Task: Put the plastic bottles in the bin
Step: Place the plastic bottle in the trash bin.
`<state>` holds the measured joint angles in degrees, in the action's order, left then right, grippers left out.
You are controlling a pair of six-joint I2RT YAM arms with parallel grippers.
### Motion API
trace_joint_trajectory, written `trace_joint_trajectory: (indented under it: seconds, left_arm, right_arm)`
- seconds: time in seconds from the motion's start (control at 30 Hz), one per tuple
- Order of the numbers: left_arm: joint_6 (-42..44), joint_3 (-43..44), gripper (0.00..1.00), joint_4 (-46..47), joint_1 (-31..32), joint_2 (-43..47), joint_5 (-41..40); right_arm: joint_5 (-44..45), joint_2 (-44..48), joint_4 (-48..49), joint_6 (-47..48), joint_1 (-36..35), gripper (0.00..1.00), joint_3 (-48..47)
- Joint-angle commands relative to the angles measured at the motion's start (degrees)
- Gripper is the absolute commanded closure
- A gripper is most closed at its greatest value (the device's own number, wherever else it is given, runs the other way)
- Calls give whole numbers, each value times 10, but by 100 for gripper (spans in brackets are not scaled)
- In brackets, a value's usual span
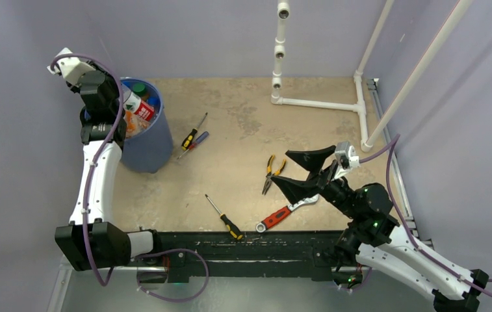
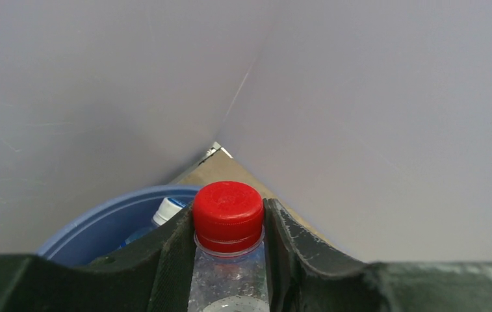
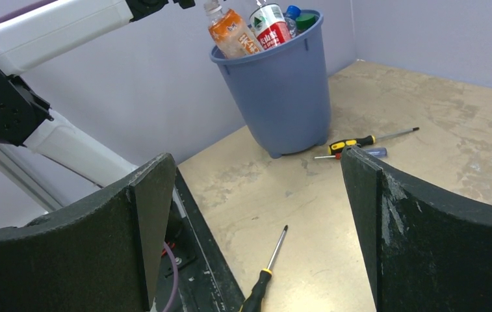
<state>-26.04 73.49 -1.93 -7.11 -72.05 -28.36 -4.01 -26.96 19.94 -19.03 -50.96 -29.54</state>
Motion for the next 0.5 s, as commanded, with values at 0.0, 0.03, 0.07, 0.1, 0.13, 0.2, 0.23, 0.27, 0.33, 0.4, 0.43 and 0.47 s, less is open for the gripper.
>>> trace_joint_trajectory:
  seconds: [0.0,0.03,0.07,0.1,0.13,0.2,0.23,0.27,0.33,0.4,0.43,0.47]
  left_arm:
    - [6,-10,58,-40,0,-9,-10]
    - [6,-11,55,-40,1,-8,-11]
    - [5,-11,51,-40,0,-7,-12]
    - [6,-11,47,-41,0,-5,-12]
    - [6,-10,43,-42,0,-4,-13]
    - [5,-7,38,-43,0,-1,-13]
    - [6,-5,36,-42,0,0,-12]
    - [6,-3,34,-43,1,2,-11]
    - [6,1,32,-44,0,5,-7]
    - [3,5,30,-46,0,7,-4]
    - [1,7,30,-47,0,10,-2]
    - [-1,9,29,-48,0,11,0]
  right_arm:
    - [8,3,3,3,-1,1,-3]
    - [8,3,3,3,-1,1,-3]
    - [8,3,2,3,-1,1,-4]
    - [8,4,2,3,-1,1,-4]
    - [8,4,2,3,-1,1,-4]
    - [8,4,2,4,-1,1,-4]
    - [8,4,2,4,-1,1,-4]
    - [8,4,2,4,-1,1,-4]
    - [8,4,2,4,-1,1,-5]
    - [8,4,1,4,-1,1,-5]
    - [8,4,1,4,-1,1,-6]
    - [8,4,0,4,-1,1,-6]
